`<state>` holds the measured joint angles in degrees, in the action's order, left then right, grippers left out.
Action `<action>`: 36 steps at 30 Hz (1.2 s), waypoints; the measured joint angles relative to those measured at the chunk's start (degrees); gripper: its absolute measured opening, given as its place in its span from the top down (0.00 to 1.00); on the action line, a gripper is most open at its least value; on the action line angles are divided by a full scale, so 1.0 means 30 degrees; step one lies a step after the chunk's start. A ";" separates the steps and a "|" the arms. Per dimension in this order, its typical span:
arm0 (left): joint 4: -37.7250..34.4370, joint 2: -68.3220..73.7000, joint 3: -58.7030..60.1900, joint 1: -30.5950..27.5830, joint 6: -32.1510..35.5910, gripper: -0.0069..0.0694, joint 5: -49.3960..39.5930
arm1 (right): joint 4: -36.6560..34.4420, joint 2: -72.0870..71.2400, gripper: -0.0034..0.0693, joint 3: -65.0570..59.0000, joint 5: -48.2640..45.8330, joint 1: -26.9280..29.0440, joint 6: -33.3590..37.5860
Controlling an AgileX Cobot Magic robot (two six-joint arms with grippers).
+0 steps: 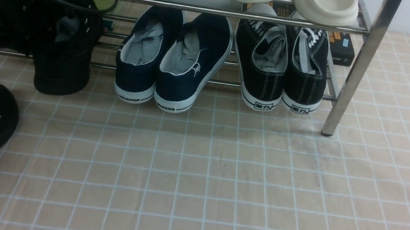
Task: Take the shoes off the shelf from the light coffee tablecloth by hand.
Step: 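Grasp the leftmost shoe on the bottom shelf of the shoe rack with the left gripper, then set the held shoe down on the floor in front of the rack with the left gripper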
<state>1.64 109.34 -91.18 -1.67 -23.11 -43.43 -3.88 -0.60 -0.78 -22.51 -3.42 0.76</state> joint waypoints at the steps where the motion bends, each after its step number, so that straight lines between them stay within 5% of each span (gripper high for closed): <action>1: 0.0000 0.0000 0.0000 -0.0001 0.0000 0.61 -0.0046 | 0.0000 0.0000 0.62 0.0000 0.0000 0.0000 0.0000; 5: -0.0078 -0.0140 -0.0005 -0.0001 0.0410 0.87 -0.0646 | 0.0000 0.0000 0.62 0.0000 0.0000 0.0000 0.0000; 20: -0.0773 -0.6141 0.0085 0.0041 0.3069 0.90 -0.9050 | 0.0000 0.0000 0.62 0.0000 0.0000 0.0000 0.0000; 27: -0.1375 -0.9014 0.3944 0.0041 0.2897 0.90 -0.8744 | 0.0000 0.0000 0.62 0.0000 0.0000 0.0000 0.0000; 36: -0.1085 -1.0706 1.0394 0.0041 -0.0009 0.90 -0.3261 | 0.0000 0.0000 0.62 0.0000 0.0000 0.0000 0.0000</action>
<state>-1.62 77.22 -60.00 -1.54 -23.14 -53.22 -3.88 -0.60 -0.78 -22.51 -3.42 0.76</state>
